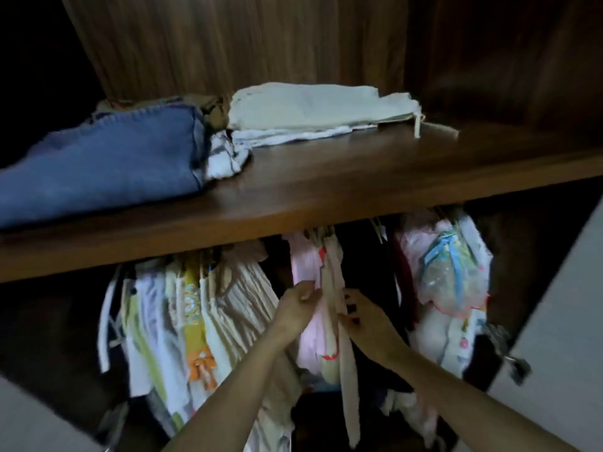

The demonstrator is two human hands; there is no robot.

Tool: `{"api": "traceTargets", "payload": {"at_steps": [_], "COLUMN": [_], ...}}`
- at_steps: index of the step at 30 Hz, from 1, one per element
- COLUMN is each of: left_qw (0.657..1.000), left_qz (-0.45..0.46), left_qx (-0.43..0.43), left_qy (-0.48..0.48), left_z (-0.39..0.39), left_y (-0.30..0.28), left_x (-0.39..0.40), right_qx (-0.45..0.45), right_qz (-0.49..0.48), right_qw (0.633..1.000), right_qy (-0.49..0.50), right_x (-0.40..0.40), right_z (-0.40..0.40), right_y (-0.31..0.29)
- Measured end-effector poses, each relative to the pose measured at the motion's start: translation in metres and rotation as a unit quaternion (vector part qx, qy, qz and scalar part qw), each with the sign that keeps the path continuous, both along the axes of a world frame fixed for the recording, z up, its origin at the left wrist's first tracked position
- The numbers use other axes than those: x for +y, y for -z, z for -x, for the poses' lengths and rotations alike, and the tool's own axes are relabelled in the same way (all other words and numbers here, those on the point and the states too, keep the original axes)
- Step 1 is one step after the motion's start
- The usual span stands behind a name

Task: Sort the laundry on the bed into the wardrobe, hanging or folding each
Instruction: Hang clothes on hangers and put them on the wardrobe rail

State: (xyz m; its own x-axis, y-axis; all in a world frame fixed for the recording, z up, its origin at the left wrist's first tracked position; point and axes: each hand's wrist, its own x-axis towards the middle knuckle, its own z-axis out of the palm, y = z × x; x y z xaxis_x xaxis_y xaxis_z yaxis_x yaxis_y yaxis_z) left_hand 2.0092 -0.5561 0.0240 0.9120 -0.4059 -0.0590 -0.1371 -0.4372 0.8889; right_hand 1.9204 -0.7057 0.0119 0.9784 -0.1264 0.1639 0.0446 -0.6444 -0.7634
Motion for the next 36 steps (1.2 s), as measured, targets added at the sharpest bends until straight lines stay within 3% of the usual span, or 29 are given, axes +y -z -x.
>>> {"api": "traceTargets", "payload": {"at_steps": [3,7,9,15,20,27,36], "left_qw": [0.995,0.973,0.969,0.936,0.890,0.802,0.627], "left_qz": [-0.094,-0.207,-0.231,-0.344,-0.394,-0.398,-0.337], "left_qx": [-0.030,-0.029,-0.014,-0.005,0.098,0.177,0.297], "left_qy": [0.012,0.096,0.086,-0.078,-0.205,-0.410,-0.637], "left_z": [0.052,0.124,0.158,0.283,0.425,0.651,0.970], "left_y": [-0.030,-0.081,-0.096,-0.102,-0.105,-0.115,-0.093], "left_x": [0.033,0.071,0.092,0.167,0.238,0.306,0.326], "right_qx": [0.140,0.189,0.201,0.139,0.097,0.043,-0.073], "right_qz": [0.096,0.157,0.175,0.234,0.268,0.288,0.280], "right_qw": [0.985,0.961,0.948,0.914,0.856,0.719,0.468], "right_qy": [-0.045,-0.128,-0.172,-0.301,-0.432,-0.631,-0.835], "right_x": [0.006,0.027,0.037,0.098,0.203,0.372,0.525], "right_z": [0.056,0.110,0.124,0.151,0.207,0.367,0.676], "right_y": [-0.046,-0.101,-0.122,-0.137,-0.139,-0.134,-0.127]}}
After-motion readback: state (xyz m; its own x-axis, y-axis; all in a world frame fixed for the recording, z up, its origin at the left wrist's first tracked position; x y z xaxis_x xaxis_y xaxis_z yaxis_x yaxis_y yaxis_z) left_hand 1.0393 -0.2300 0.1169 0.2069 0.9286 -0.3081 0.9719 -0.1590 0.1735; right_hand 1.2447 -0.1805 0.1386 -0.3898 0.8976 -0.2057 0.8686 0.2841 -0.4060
